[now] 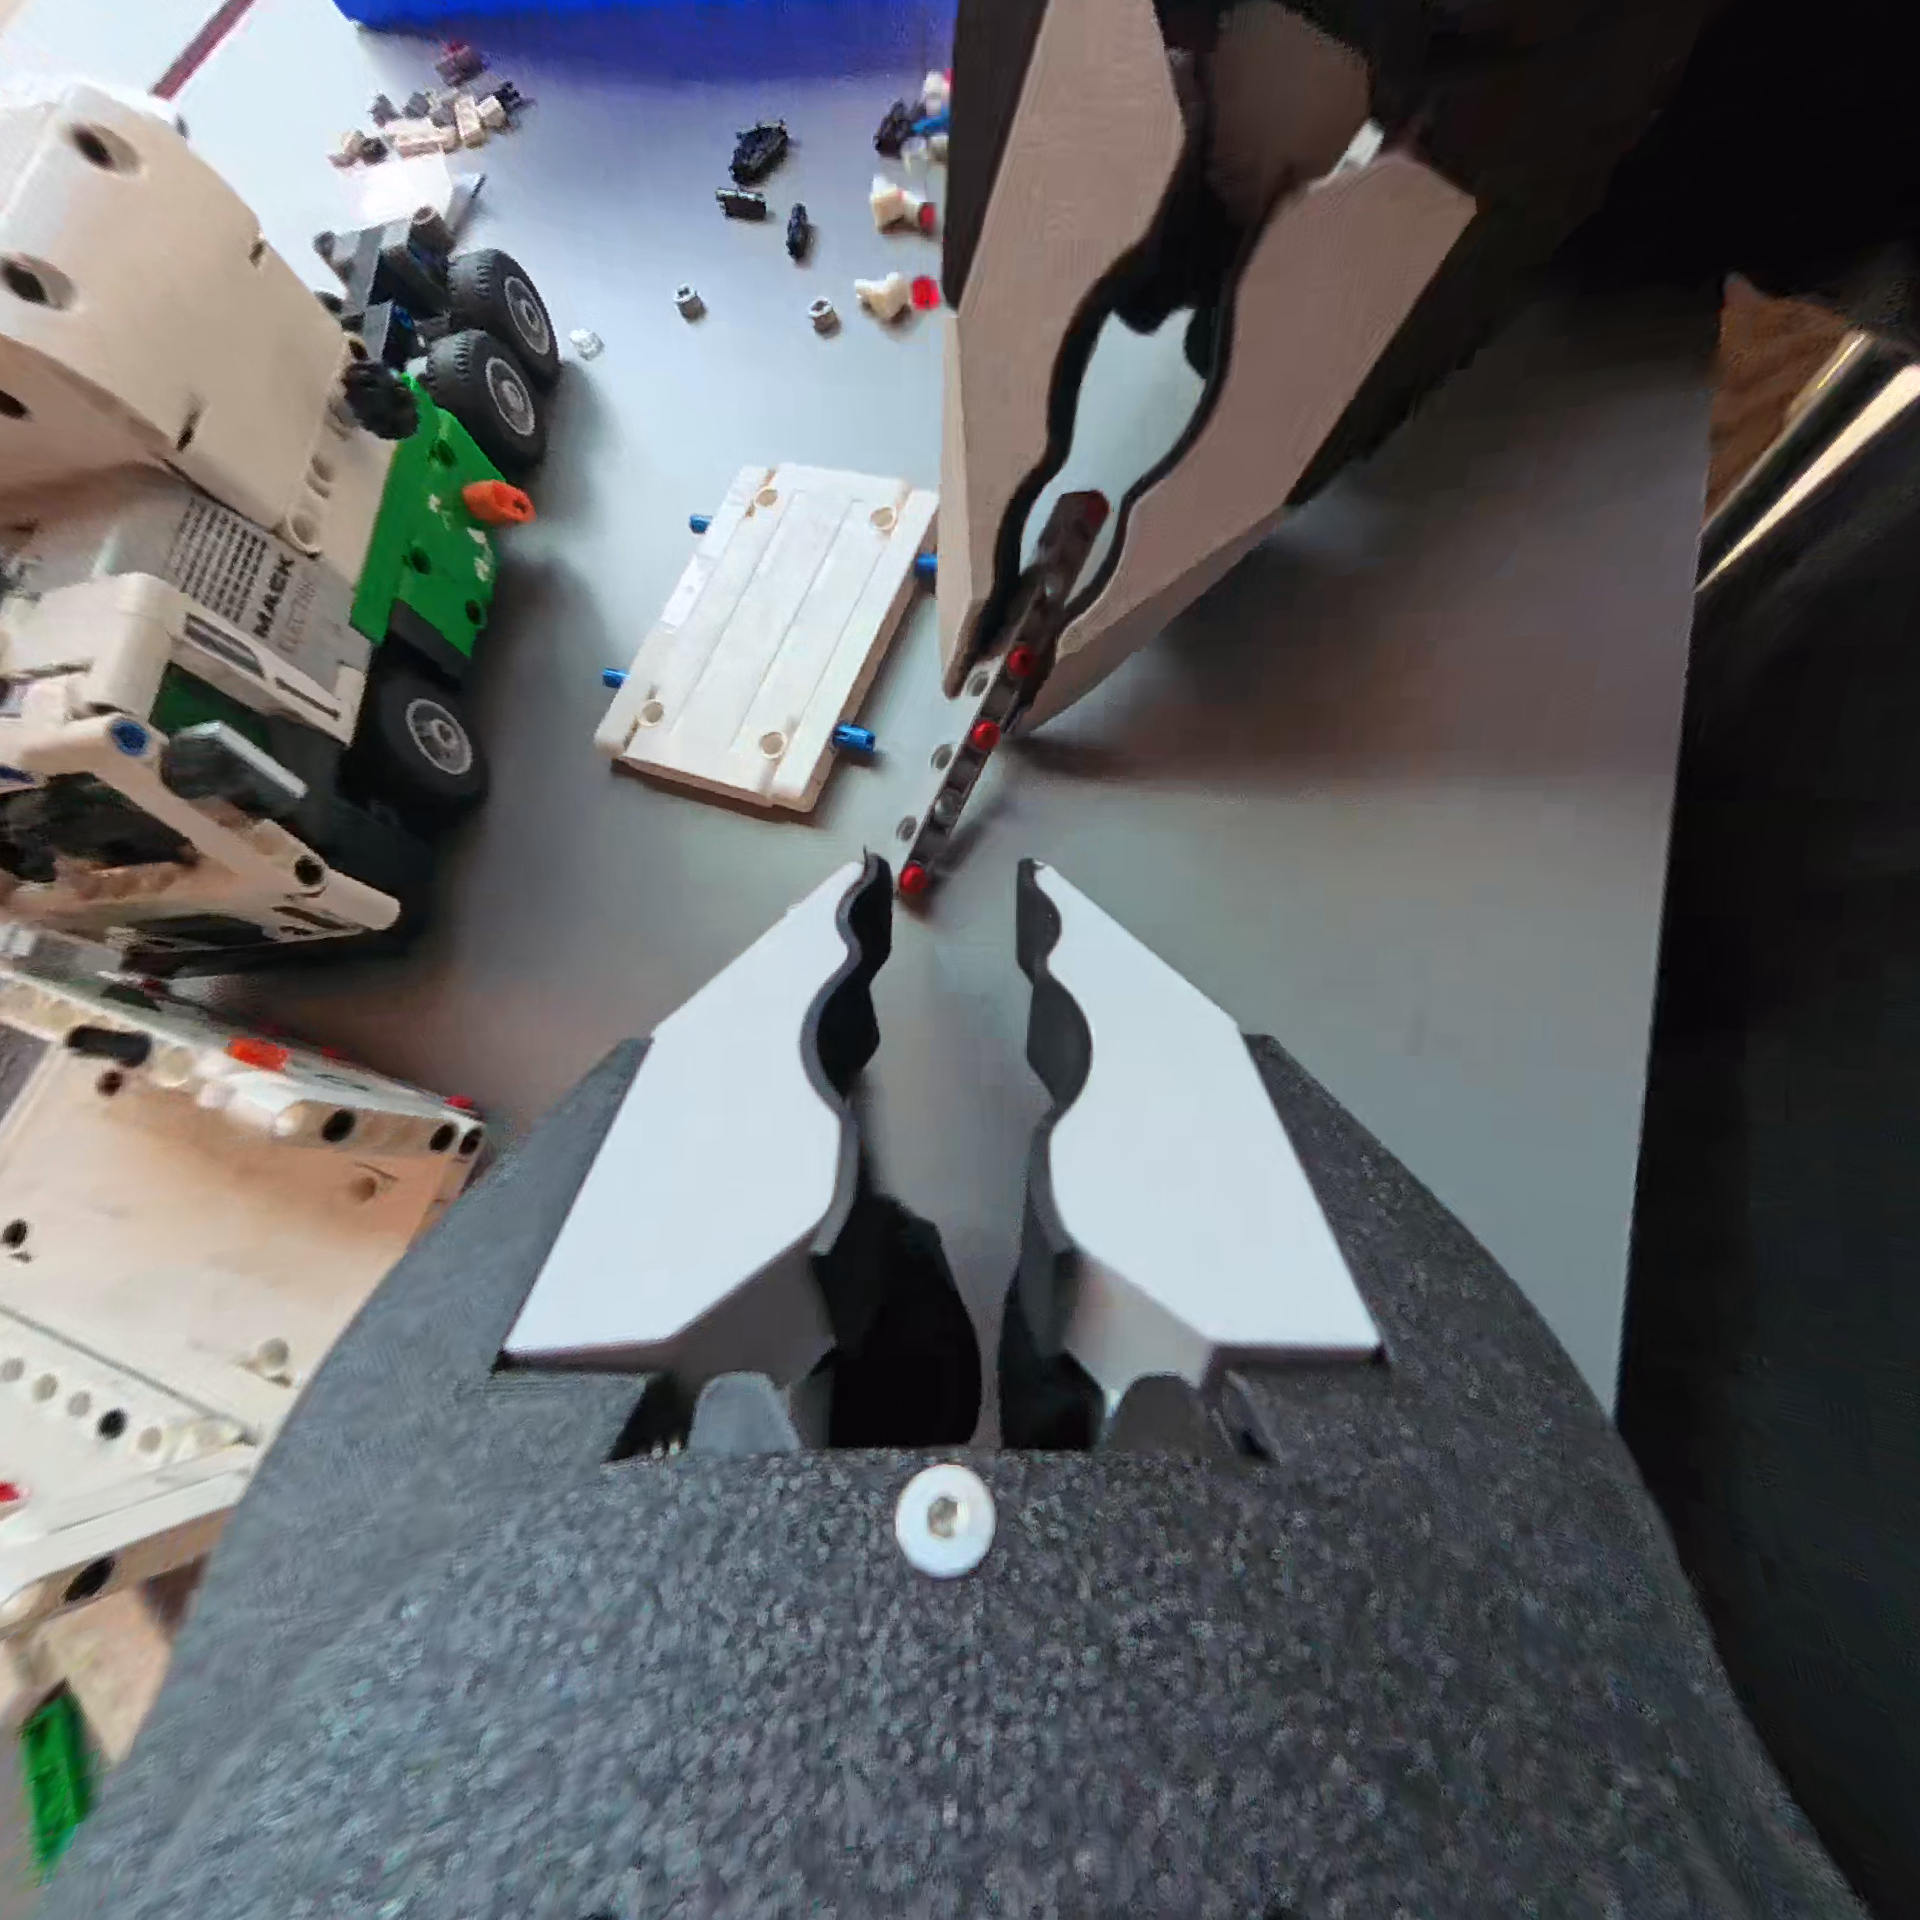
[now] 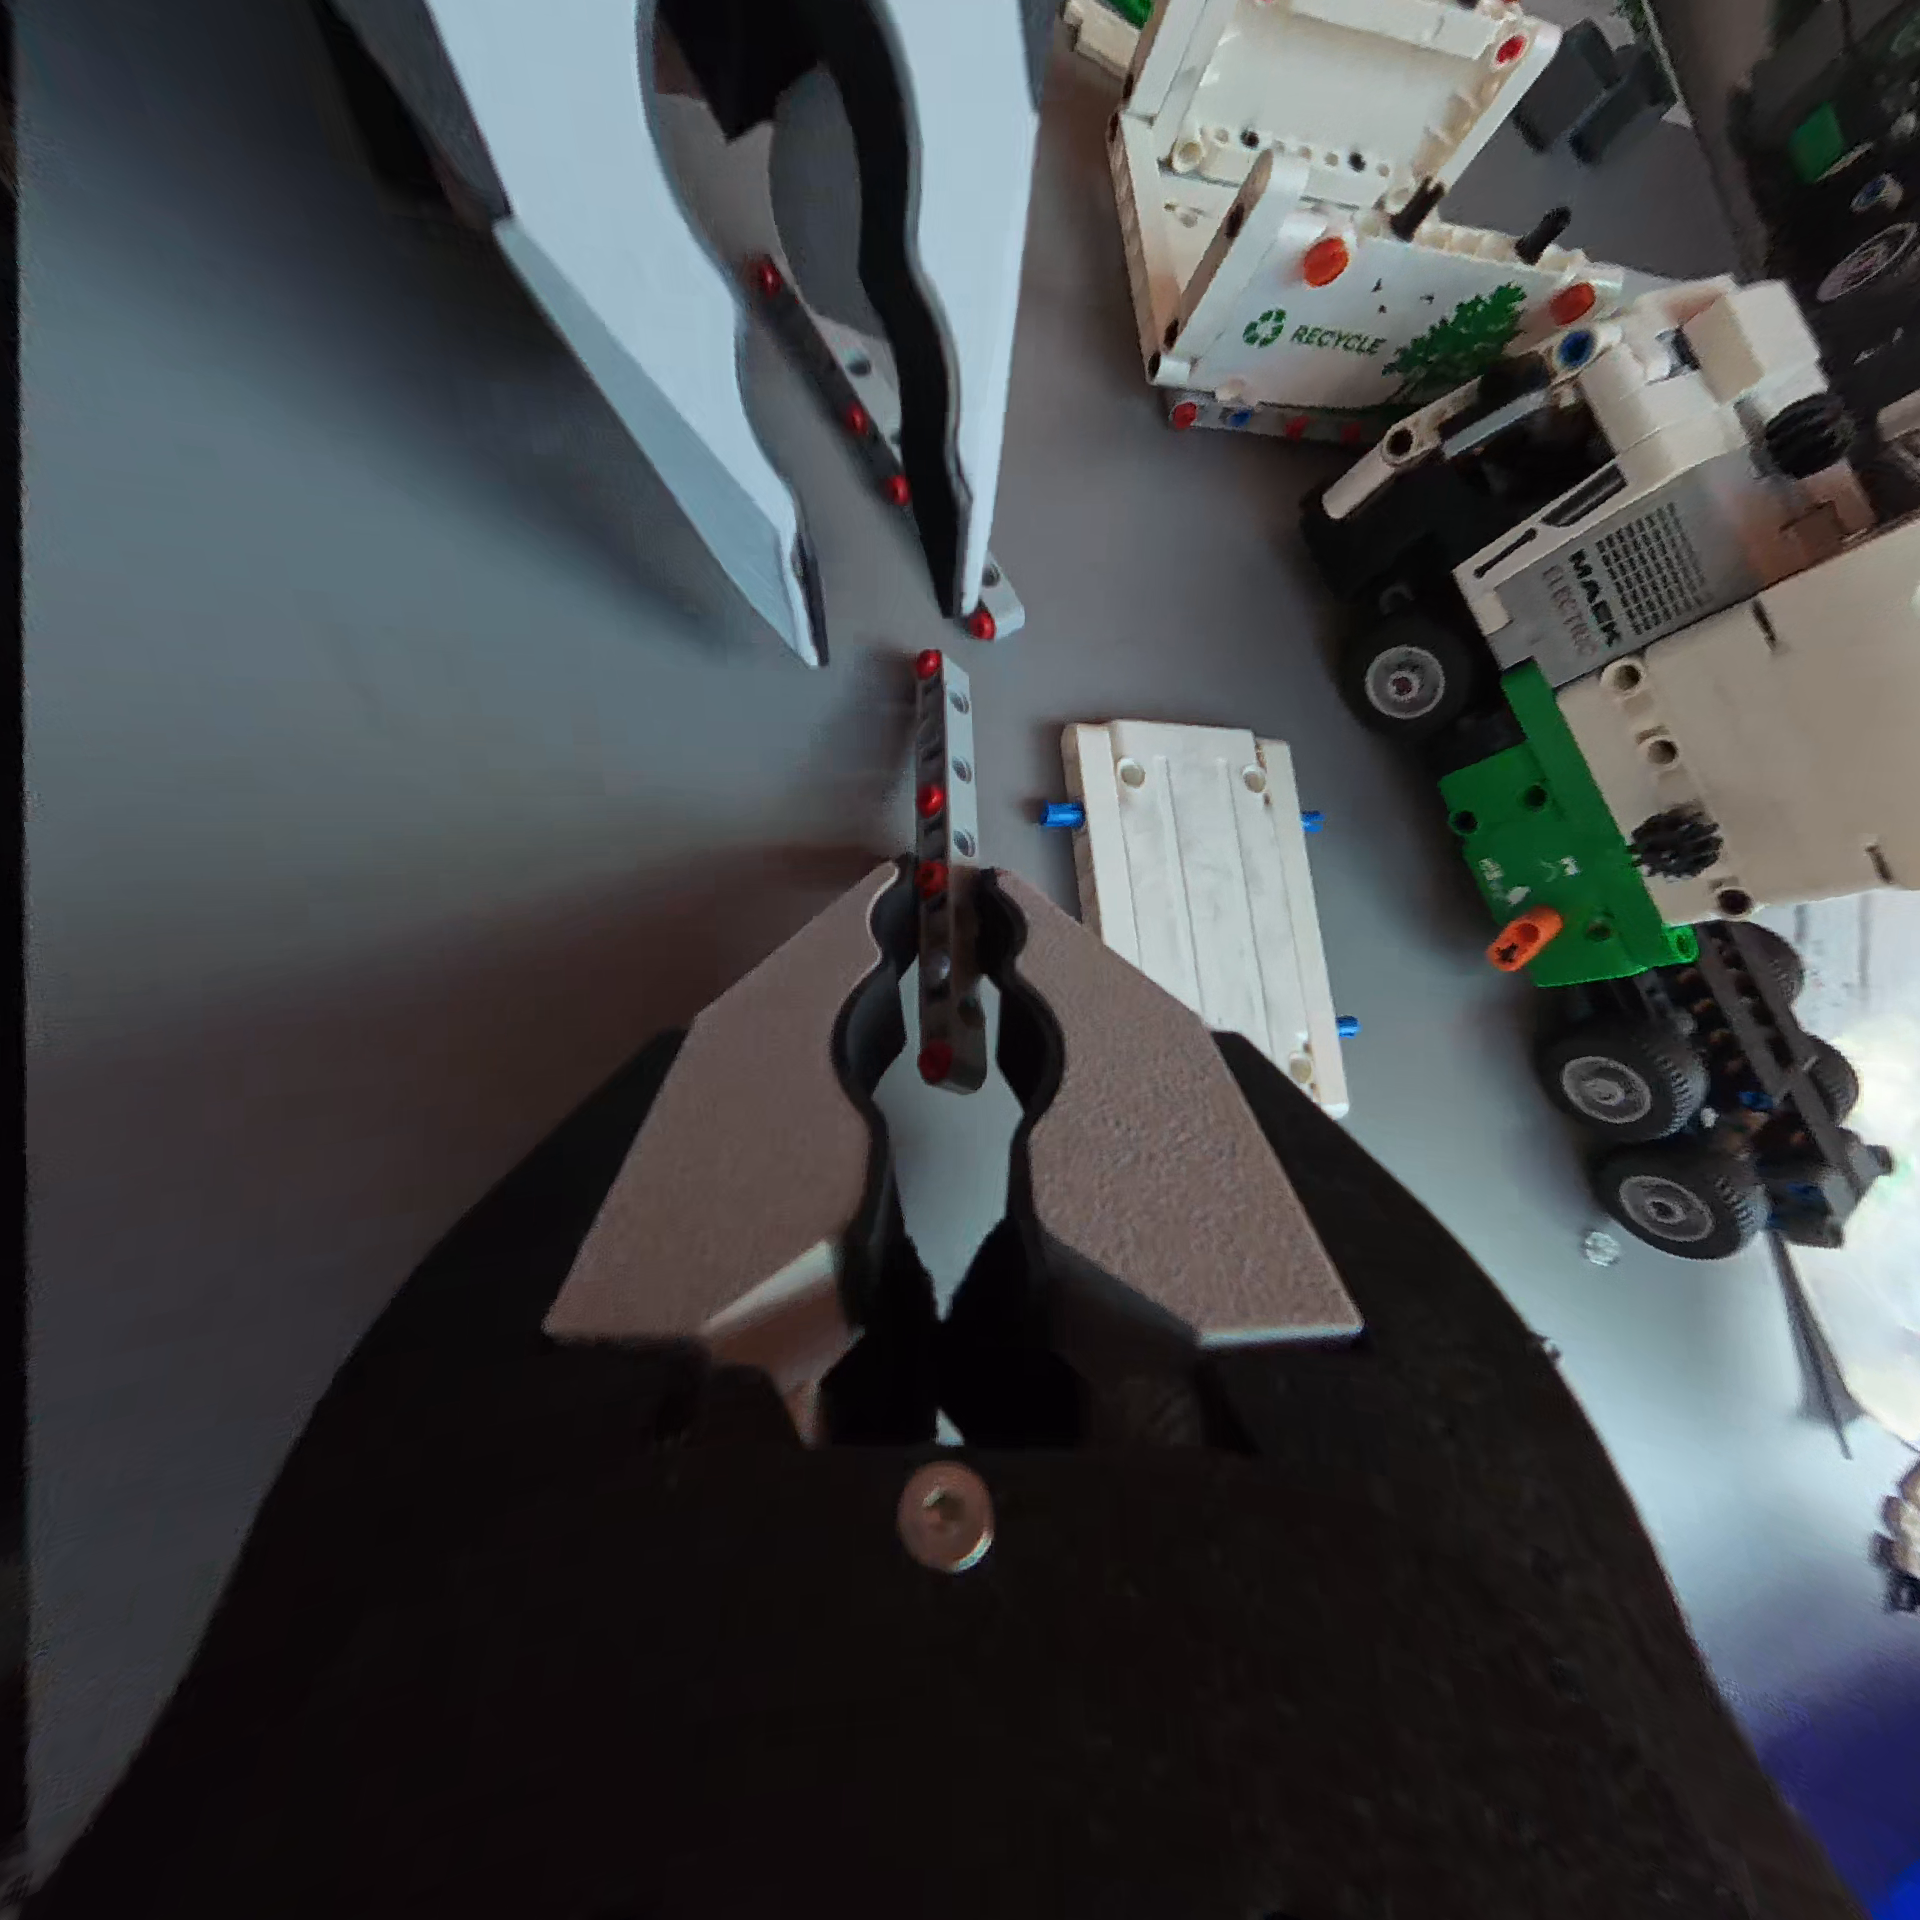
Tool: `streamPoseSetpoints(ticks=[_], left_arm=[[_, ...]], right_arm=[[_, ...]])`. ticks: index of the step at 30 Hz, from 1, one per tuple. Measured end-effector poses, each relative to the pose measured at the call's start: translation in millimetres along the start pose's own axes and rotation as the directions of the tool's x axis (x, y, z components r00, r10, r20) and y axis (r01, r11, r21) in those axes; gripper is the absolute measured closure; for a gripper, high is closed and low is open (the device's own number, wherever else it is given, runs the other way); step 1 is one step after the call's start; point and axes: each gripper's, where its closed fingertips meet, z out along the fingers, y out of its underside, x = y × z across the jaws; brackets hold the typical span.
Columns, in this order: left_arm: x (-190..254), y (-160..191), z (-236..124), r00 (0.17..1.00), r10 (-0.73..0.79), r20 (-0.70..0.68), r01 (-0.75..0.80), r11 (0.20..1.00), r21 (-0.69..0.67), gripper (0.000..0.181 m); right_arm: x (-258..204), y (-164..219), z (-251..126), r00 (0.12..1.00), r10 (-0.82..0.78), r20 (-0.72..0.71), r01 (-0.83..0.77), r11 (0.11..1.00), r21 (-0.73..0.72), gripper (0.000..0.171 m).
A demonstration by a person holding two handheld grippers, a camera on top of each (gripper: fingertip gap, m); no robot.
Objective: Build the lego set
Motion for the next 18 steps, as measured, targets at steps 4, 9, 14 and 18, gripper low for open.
streamPoseSetpoints(ticks=[4, 9, 14, 18], left_arm=[[-5.4, -2.3, 4.2, 1.000, -0.019, -0.013, 0.019, 1.000, -0.004, 0.159], [-5.6, 1.9, 19.5, 0.999, 0.038, -0.005, -0.038, 0.997, -0.074, 0.169], [-12.6, -4.3, 25.9, 0.991, 0.127, 0.049, -0.122, 0.987, -0.101, 0.171], [-15.6, -5.0, 27.9, 0.969, 0.226, 0.101, -0.209, 0.965, -0.158, 0.171]], right_arm=[[-2.6, -2.7, -3.4, 0.999, -0.049, 0.006, 0.049, 0.998, 0.026, 0.162], [-0.3, 1.5, -3.0, 0.996, -0.083, -0.021, 0.083, 0.996, 0.025, 0.162], [3.6, 7.0, -7.0, 0.999, 0.044, 0.008, -0.045, 0.998, 0.036, 0.157], [2.5, 2.5, -15.4, 0.979, 0.175, 0.101, -0.184, 0.980, 0.081, 0.151]])
